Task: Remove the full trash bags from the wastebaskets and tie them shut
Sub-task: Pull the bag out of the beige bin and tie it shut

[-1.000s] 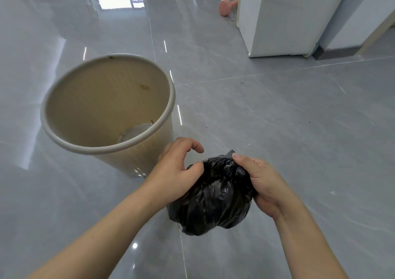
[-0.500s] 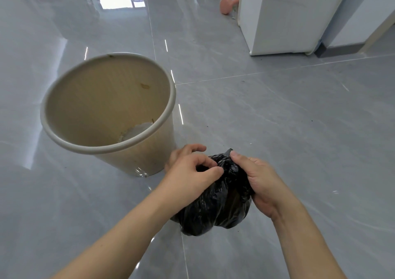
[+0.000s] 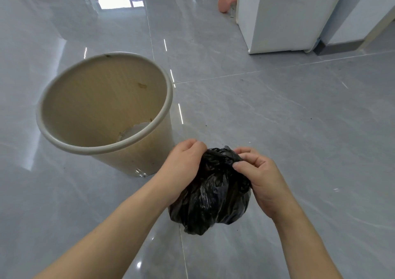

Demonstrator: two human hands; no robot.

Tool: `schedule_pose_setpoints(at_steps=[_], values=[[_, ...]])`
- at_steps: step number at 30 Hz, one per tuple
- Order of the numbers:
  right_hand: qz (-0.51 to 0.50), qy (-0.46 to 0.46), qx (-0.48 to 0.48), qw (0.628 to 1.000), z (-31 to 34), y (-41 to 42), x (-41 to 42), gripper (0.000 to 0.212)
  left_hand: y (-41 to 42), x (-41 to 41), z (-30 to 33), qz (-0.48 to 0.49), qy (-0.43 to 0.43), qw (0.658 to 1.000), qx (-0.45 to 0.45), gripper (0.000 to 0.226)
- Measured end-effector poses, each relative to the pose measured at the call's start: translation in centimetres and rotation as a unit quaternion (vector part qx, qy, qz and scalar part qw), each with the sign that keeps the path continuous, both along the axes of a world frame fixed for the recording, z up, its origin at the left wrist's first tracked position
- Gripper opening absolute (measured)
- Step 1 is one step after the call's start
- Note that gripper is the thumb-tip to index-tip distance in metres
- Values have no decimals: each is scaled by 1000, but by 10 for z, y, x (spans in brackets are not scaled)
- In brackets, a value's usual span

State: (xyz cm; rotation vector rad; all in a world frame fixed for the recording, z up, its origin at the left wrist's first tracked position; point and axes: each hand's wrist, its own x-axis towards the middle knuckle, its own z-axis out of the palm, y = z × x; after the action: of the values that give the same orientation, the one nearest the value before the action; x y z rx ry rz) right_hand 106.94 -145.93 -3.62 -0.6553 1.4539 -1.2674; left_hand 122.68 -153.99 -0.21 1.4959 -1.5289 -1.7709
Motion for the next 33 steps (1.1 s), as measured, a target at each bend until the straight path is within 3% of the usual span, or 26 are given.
schedule_pose_setpoints(at_steps=[5, 12, 18, 22, 25, 26, 27, 29, 33], values=[[8, -79, -32, 996, -1, 3, -1, 18, -4, 0, -5, -6, -50, 997, -65, 29], [-25, -124, 50, 991, -1, 1, -5, 27, -6, -3, -14, -25, -63, 994, -89, 30], [53, -117, 79, 989, 7, 2, -6, 25, -9, -3, -17, -27, -78, 991, -101, 30], [83, -164, 106, 977, 8, 2, -6, 6, -9, -4, -17, -31, -88, 988, -121, 25], [71, -200, 126, 969, 2, 2, -7, 15, -3, 0, -12, -34, -26, 987, -155, 7], [59, -205, 133, 968, 1, 2, -8, 15, 0, 5, -11, -50, 10, 984, -171, 19], [47, -206, 137, 968, 0, 2, -8, 14, 3, 12, -9, -84, 33, 977, -195, 29], [30, -206, 139, 968, -2, 1, -10, 13, 8, 22, -7, -168, -3, 944, -285, 38], [23, -190, 141, 971, 0, -1, -8, 13, 12, 18, -12, -202, -139, 858, -451, 27]])
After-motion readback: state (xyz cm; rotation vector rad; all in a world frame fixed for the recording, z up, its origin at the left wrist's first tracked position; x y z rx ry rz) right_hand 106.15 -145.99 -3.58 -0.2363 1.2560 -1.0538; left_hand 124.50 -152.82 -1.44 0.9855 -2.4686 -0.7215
